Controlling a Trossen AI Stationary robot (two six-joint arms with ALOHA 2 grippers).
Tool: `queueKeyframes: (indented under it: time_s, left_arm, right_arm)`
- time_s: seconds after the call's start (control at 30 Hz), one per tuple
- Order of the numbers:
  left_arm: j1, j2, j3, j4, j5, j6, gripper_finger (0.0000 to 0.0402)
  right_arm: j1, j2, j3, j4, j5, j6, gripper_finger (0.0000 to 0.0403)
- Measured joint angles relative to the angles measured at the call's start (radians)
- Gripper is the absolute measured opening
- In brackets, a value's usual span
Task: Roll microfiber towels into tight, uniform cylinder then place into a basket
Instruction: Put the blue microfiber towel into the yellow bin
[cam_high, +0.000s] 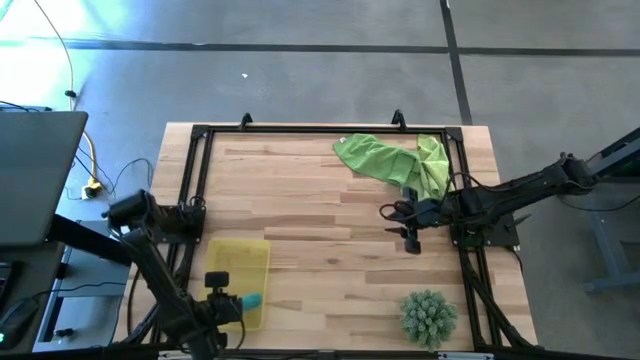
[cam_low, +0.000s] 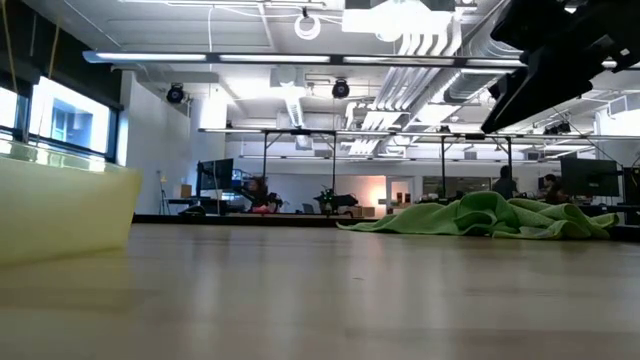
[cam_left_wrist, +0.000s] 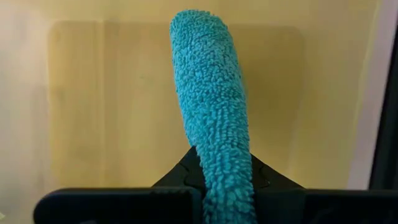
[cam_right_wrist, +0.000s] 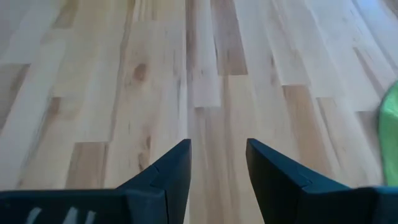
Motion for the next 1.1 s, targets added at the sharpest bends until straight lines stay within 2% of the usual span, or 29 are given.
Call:
queueKeyframes:
  time_s: [0.23,0.4,0.8,1.1]
  left_arm:
    - [0.044,0.010,0.000,0.096,0.030,0.143,0.0021]
    - [0.062,0.009,-0.016,0.163,0.064,0.211,0.0021]
    - [0.062,-0.083,-0.267,0.507,0.018,0.157,0.0021]
    - [0.071,-0.089,-0.288,0.580,0.027,0.074,0.0033]
  right_arm:
    - [0.006,0.000,0.000,-0.002,-0.110,0.016,0.0146]
    - [0.006,0.000,0.000,0.003,-0.125,0.077,0.0146]
    - [0.005,0.000,0.000,0.004,-0.125,0.085,0.0146]
    - [0.005,0.000,0.000,0.002,-0.125,0.082,0.0146]
